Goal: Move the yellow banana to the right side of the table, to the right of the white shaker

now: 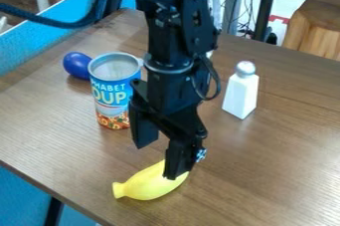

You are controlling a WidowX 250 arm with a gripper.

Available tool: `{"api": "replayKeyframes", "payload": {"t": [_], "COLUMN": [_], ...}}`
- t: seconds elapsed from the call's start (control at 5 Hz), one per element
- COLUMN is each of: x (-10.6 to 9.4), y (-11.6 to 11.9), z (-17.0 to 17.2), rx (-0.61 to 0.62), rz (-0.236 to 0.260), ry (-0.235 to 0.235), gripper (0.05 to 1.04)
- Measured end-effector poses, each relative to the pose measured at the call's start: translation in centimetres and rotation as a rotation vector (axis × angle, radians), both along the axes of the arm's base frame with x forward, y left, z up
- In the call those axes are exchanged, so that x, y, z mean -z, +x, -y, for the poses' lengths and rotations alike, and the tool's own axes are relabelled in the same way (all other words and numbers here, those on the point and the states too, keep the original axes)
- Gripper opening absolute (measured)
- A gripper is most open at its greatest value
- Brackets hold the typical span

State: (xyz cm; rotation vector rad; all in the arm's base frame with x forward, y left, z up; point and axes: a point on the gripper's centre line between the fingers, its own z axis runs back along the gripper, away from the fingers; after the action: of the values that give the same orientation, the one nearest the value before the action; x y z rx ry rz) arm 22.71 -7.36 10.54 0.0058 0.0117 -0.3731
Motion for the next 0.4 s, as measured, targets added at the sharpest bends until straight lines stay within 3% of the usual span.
{"api": "replayKeyframes", "payload": {"t": [0.2,0.4], "x": [1.2,3.5], "y": [0.3,0.3], "z": [-0.7,-0.7], "rx": [0.000,0.019], "rz": [-0.007,-0.085], "ry": [0.058,0.075], "gripper": [1.004,1.004]}}
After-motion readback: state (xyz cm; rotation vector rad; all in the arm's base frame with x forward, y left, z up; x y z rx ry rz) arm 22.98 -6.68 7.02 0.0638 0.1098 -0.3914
